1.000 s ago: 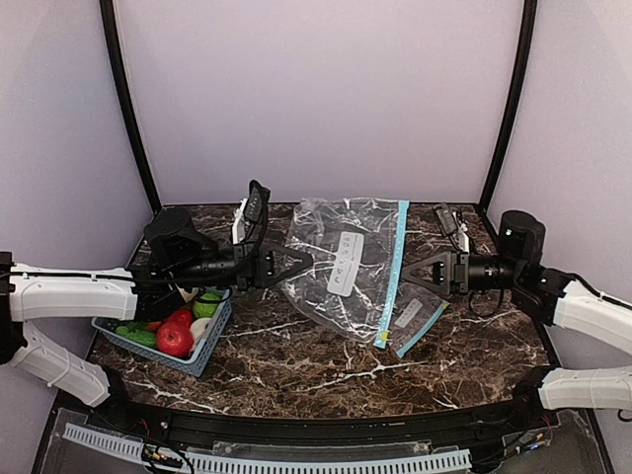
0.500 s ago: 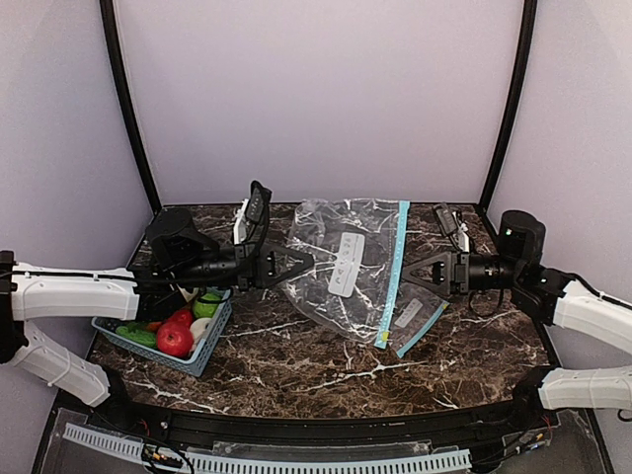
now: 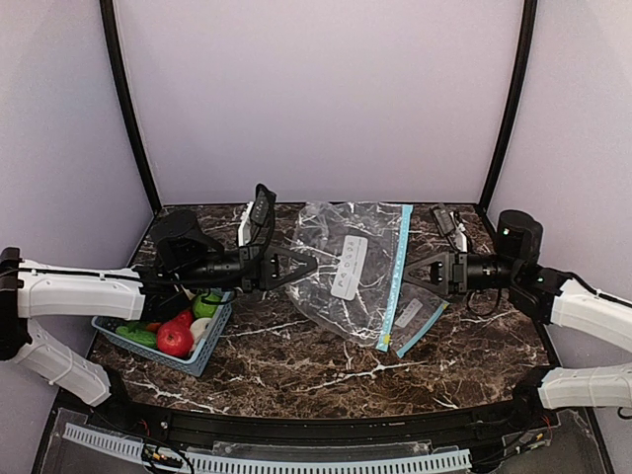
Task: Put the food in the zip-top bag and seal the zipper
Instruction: Pass from the left arm to the right, then open the zipper food storage bag at the center of the board.
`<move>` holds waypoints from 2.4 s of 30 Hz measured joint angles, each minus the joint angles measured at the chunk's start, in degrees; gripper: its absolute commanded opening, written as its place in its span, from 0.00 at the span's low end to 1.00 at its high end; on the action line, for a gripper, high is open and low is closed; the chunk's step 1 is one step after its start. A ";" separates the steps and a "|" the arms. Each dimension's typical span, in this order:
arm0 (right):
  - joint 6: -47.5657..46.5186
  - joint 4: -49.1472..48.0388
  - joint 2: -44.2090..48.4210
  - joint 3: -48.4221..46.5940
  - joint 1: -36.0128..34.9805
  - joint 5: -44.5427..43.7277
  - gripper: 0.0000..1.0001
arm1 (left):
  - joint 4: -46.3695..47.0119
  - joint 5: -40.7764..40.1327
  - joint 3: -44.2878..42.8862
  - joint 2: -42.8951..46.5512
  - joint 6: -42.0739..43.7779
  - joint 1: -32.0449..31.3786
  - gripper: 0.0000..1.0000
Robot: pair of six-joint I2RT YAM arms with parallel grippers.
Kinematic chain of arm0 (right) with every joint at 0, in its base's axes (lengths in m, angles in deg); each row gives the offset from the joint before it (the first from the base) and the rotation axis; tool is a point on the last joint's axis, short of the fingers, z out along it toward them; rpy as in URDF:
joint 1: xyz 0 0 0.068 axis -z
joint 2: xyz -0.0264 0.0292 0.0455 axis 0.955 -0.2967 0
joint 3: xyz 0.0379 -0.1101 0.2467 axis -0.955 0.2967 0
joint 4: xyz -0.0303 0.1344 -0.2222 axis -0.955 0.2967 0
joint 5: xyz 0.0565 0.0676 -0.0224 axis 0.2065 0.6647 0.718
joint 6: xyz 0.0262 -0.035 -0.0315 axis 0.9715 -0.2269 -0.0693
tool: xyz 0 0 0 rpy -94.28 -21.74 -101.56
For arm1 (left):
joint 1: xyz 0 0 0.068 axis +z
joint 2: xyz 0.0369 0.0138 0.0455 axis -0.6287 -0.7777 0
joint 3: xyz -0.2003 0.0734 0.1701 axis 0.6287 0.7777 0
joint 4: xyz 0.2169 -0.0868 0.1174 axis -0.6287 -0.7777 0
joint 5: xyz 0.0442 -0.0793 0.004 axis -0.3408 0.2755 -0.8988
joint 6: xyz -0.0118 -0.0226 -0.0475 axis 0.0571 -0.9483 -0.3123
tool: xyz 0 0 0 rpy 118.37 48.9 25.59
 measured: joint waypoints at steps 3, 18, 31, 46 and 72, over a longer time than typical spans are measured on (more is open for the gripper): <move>0.13 -0.76 -0.37 0.00 0.02 0.26 0.52 | 0.66 0.24 0.00 -0.35 -0.44 0.00 0.01; 2.40 -5.01 -1.05 -0.04 -0.24 1.75 0.00 | 3.63 0.63 0.00 -2.14 -1.88 0.00 0.01; -0.74 6.43 2.03 -3.76 -0.24 -7.06 0.00 | -19.37 -12.02 -1.70 -1.05 7.08 0.00 0.80; -7.82 26.73 0.24 -13.25 -2.93 -21.62 0.00 | -46.10 -34.27 -9.27 1.27 13.05 -3.85 0.89; -0.96 22.86 -15.04 -15.23 -13.77 -32.06 0.00 | -30.95 -24.79 -18.97 -20.74 7.76 -9.60 0.75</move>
